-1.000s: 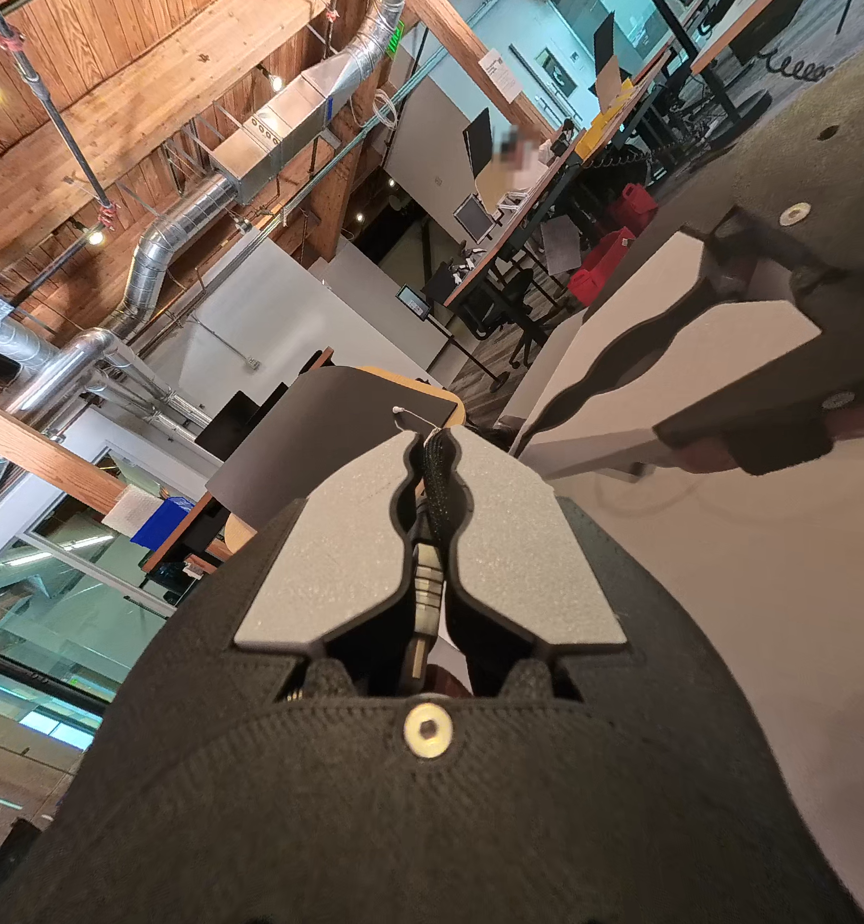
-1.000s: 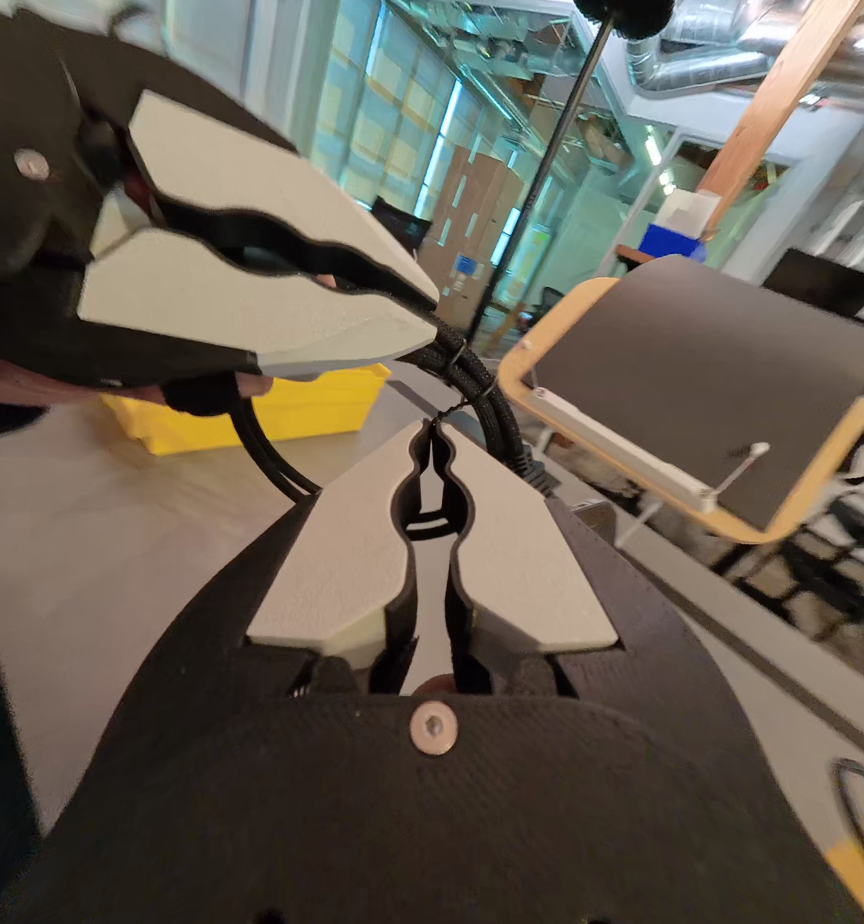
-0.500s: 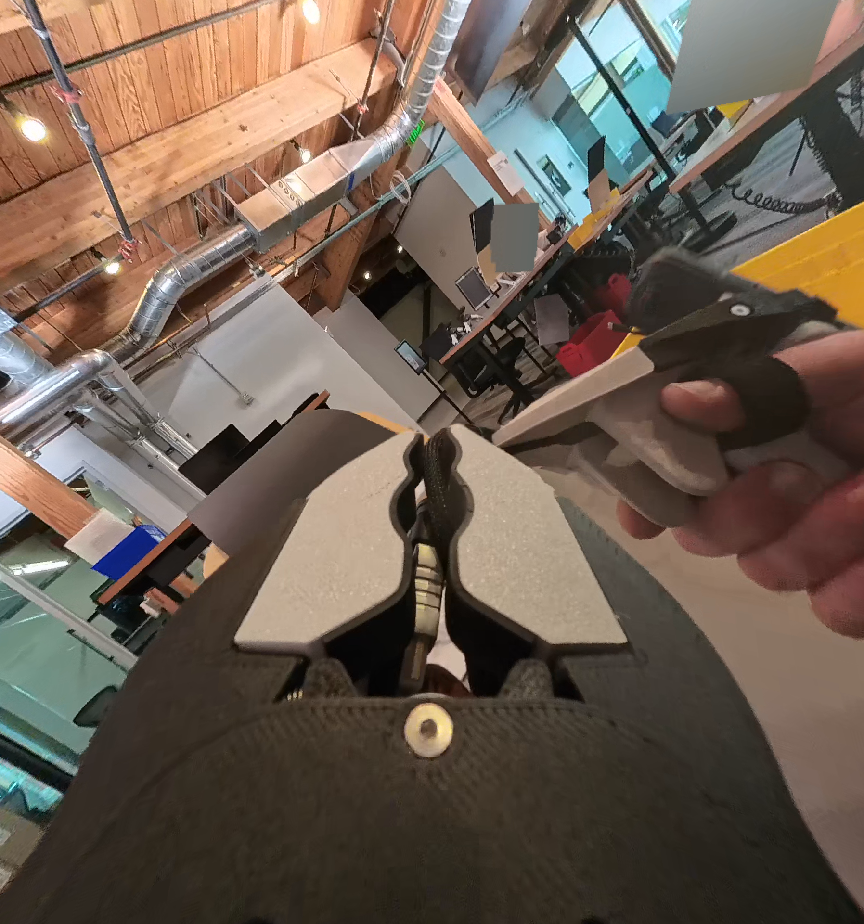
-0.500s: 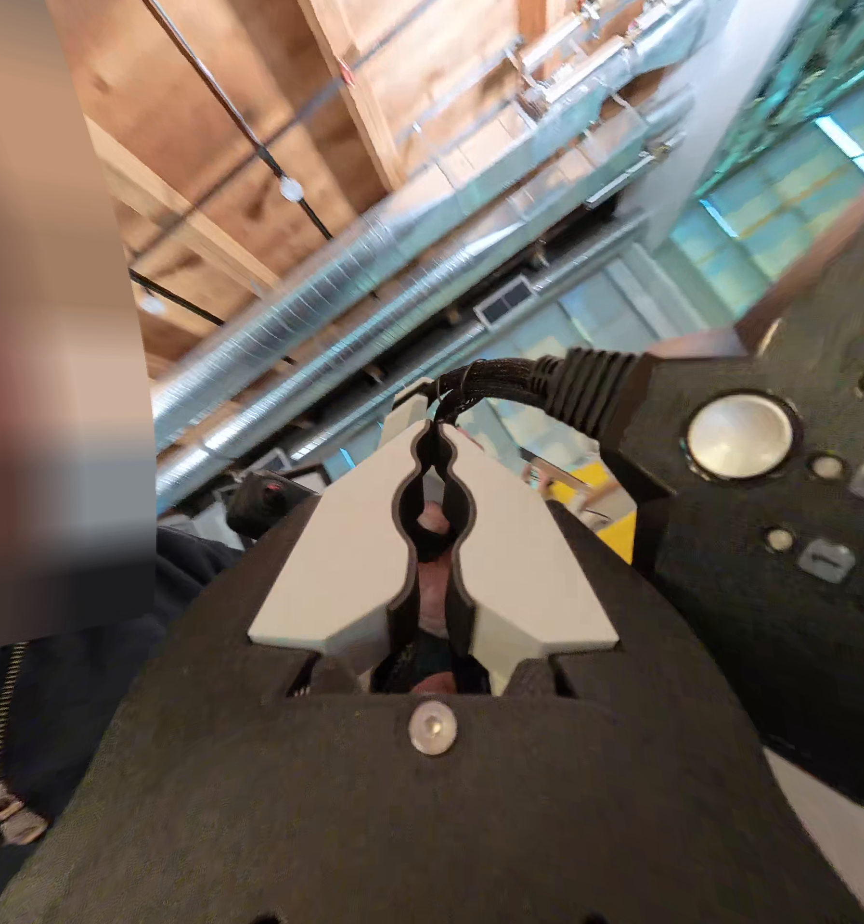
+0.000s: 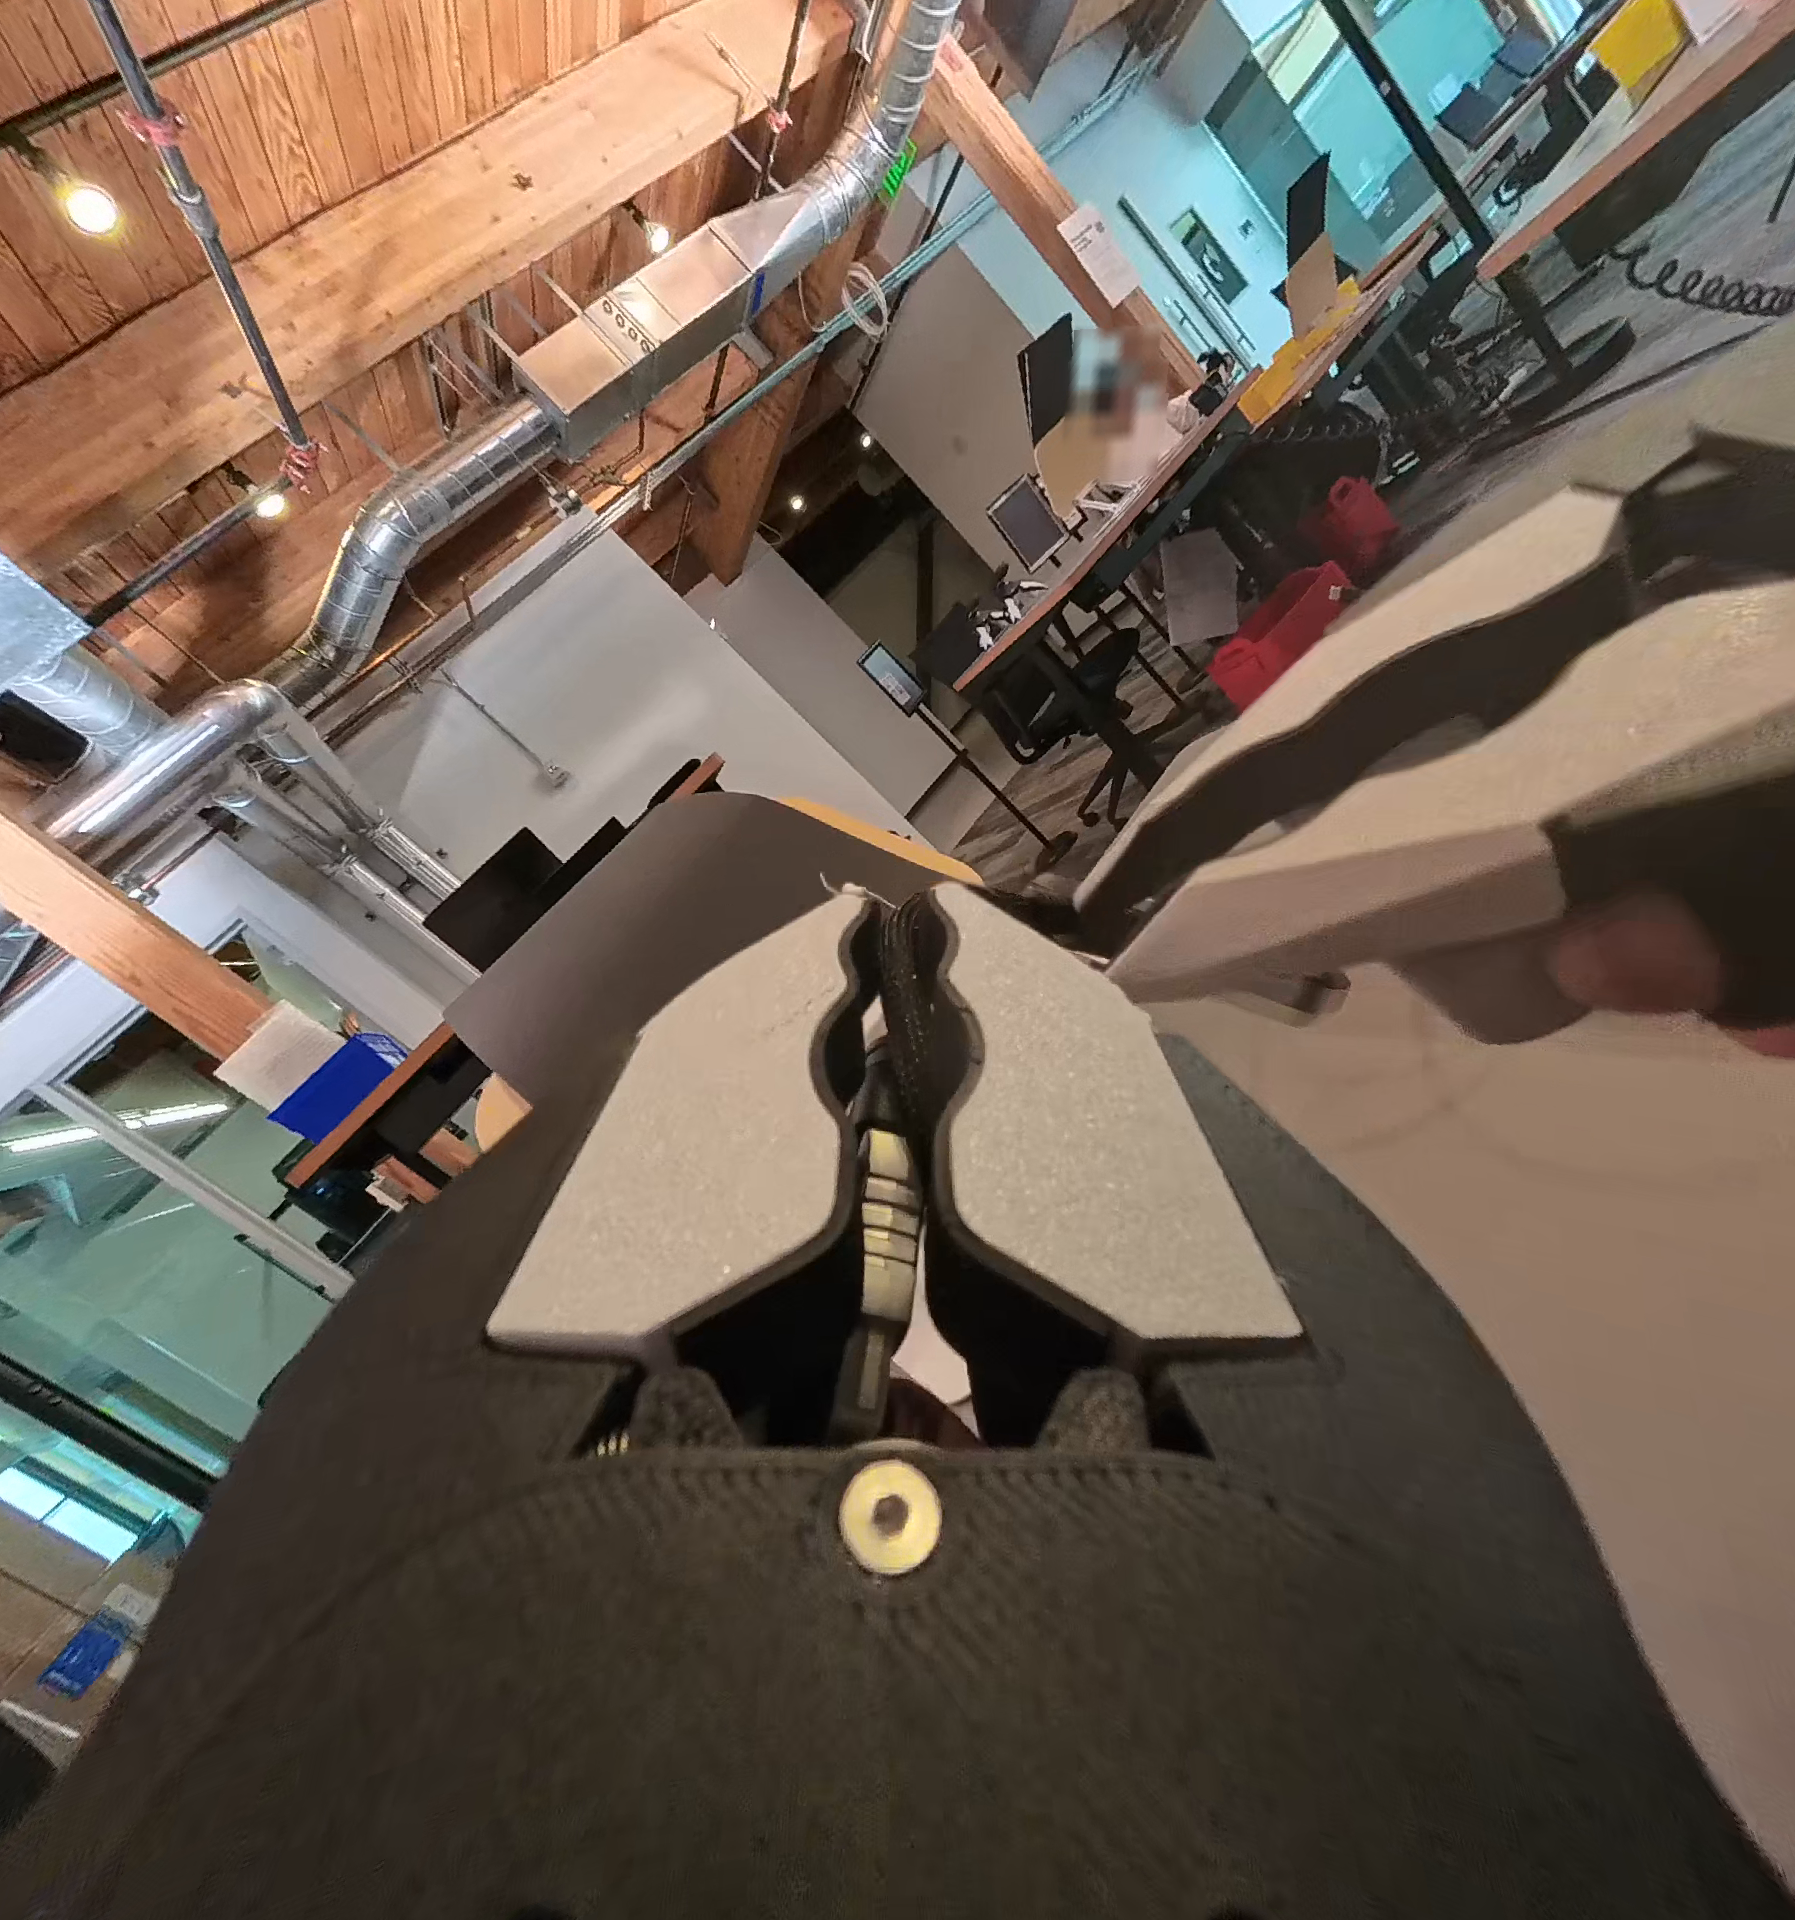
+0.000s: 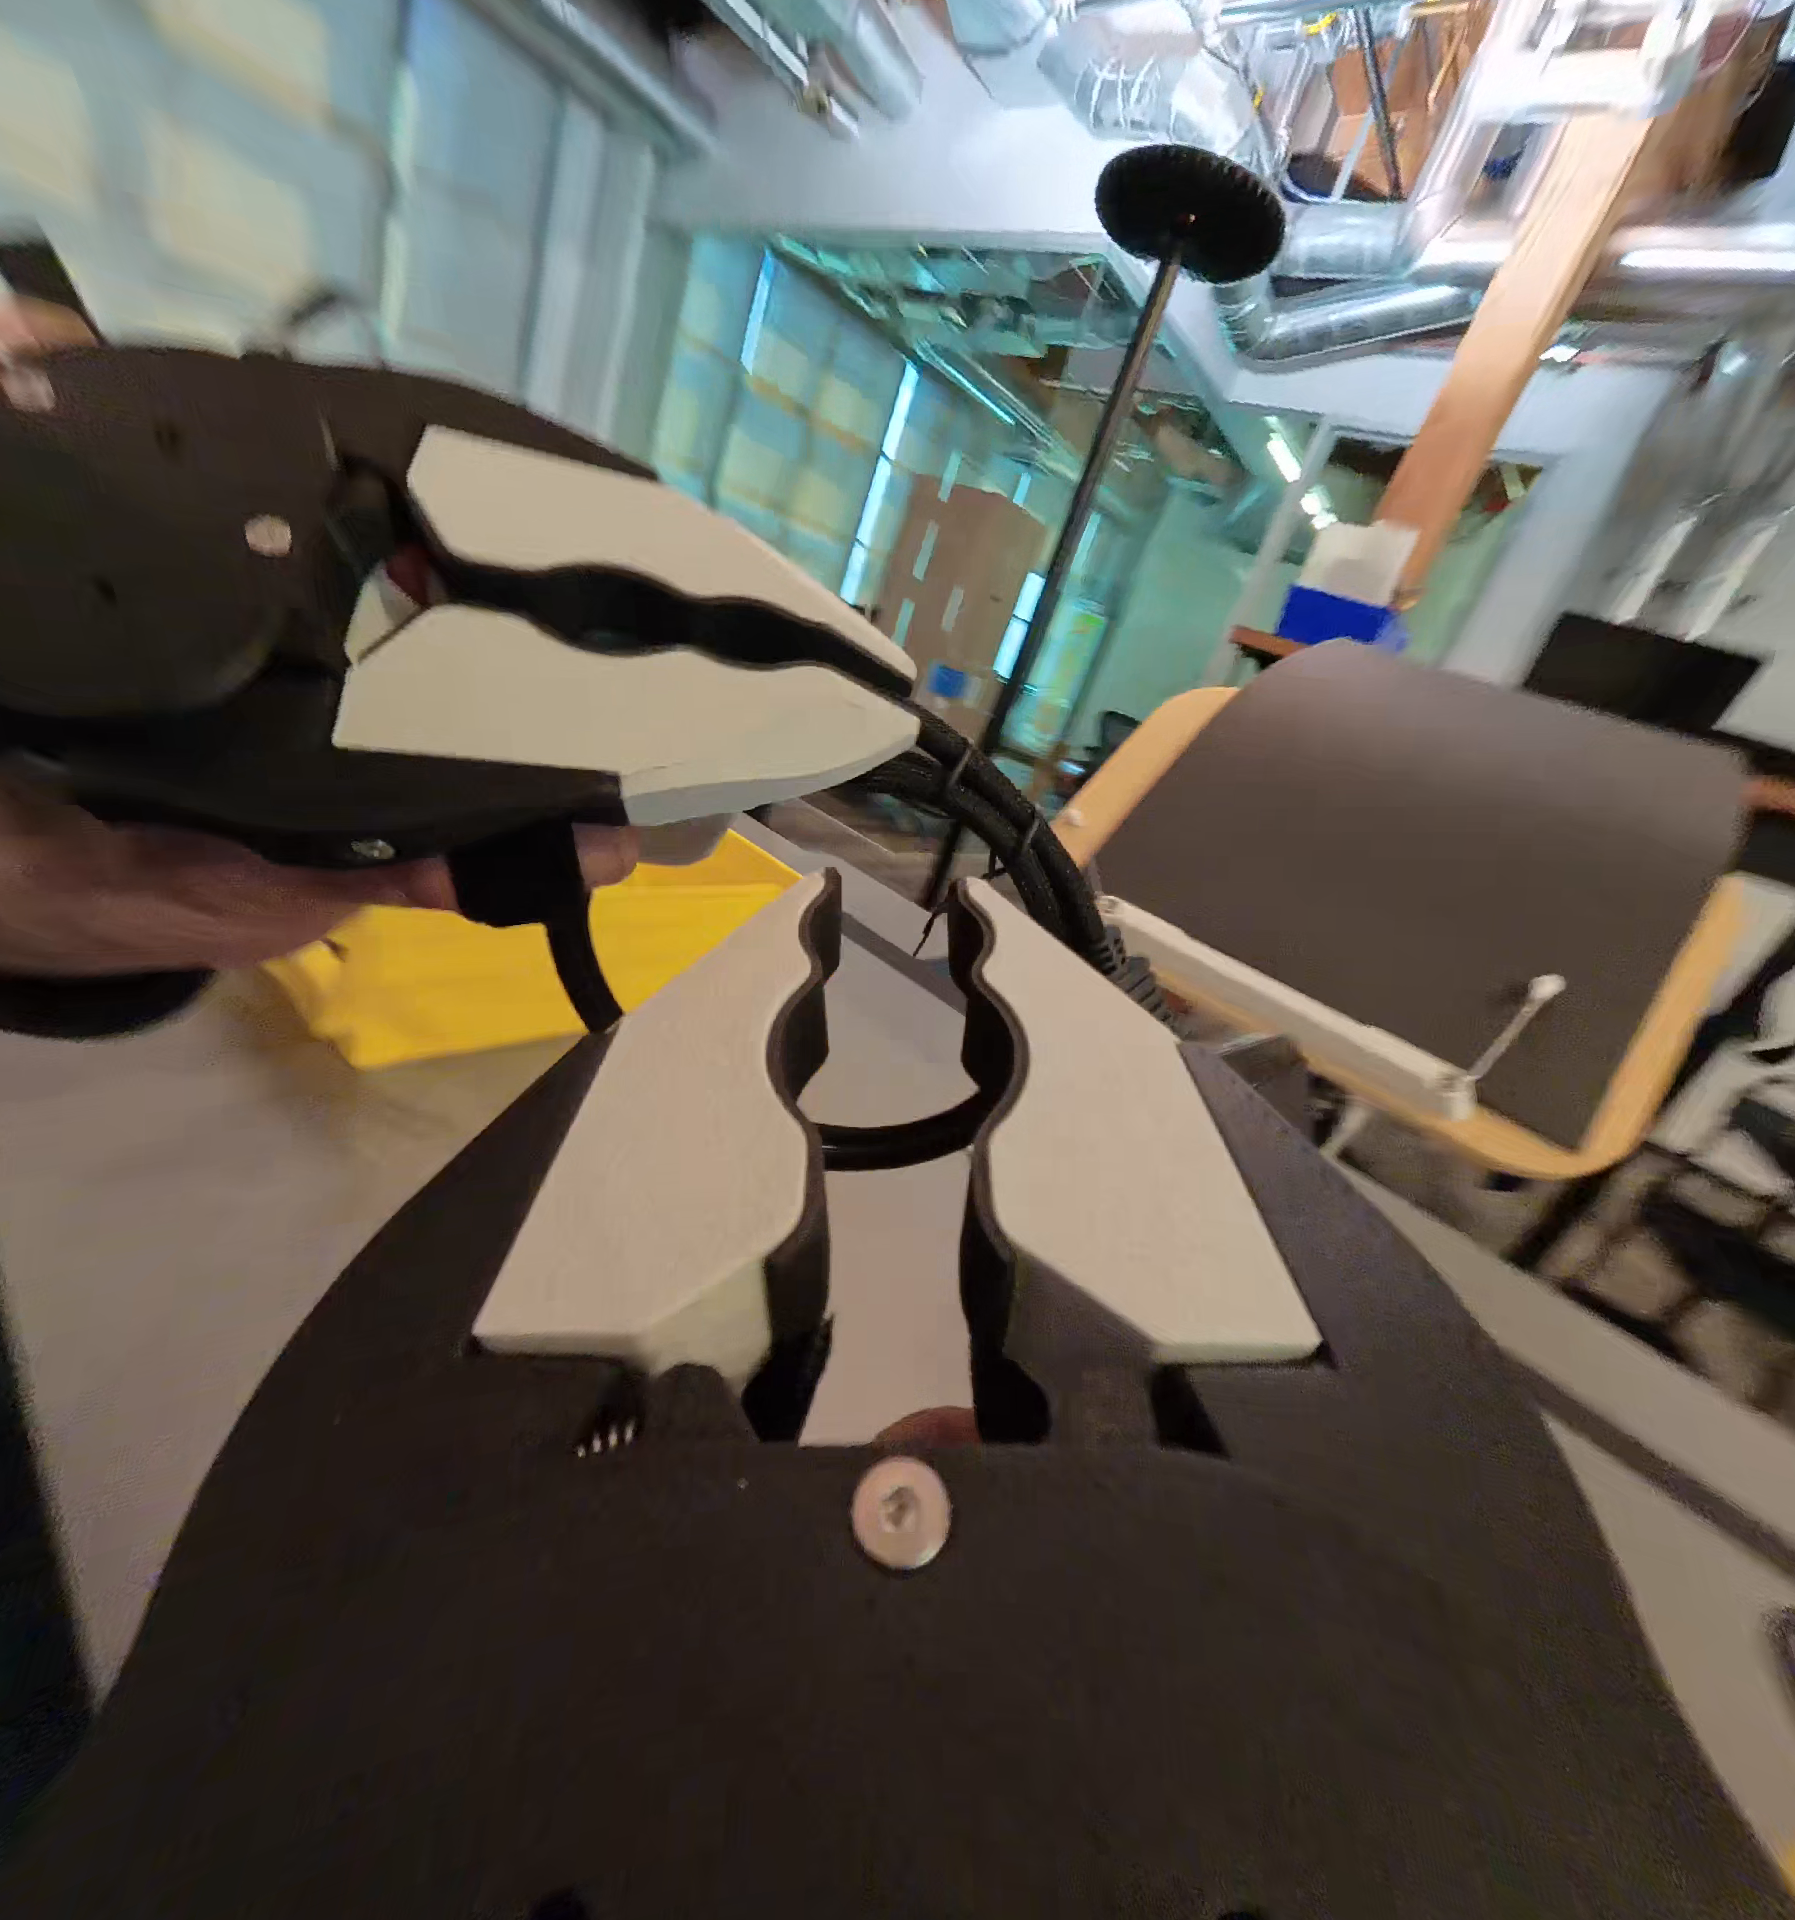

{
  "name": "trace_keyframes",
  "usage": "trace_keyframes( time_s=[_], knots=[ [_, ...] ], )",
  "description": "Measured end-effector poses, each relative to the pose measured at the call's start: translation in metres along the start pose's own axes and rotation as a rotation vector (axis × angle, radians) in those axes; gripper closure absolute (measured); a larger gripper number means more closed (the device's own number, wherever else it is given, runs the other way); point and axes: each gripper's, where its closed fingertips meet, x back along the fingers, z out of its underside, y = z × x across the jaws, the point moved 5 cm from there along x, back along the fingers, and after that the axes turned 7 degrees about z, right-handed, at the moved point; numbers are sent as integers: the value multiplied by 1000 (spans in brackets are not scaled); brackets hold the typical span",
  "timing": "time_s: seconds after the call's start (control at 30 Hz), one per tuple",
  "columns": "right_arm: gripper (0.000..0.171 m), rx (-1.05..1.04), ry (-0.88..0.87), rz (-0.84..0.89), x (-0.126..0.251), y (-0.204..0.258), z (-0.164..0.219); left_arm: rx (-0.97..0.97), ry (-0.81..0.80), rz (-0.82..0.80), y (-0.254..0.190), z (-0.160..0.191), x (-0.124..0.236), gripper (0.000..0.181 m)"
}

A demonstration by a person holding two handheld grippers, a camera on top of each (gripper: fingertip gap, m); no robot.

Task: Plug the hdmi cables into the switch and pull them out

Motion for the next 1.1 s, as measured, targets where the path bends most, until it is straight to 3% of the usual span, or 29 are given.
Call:
trace_keyframes(
  time_s=[0.17,0.27,1.1],
  knots=[
    [154,279,45,117,-7,4,5,4,19,0,-1,1,-1,176],
    [157,319,43,131,-10,7,5,11,26,-4,0,2,-1,176],
    [171,-18,93,27,-29,-7,16,4,29,-3,-4,1,-3,176]
  ],
)
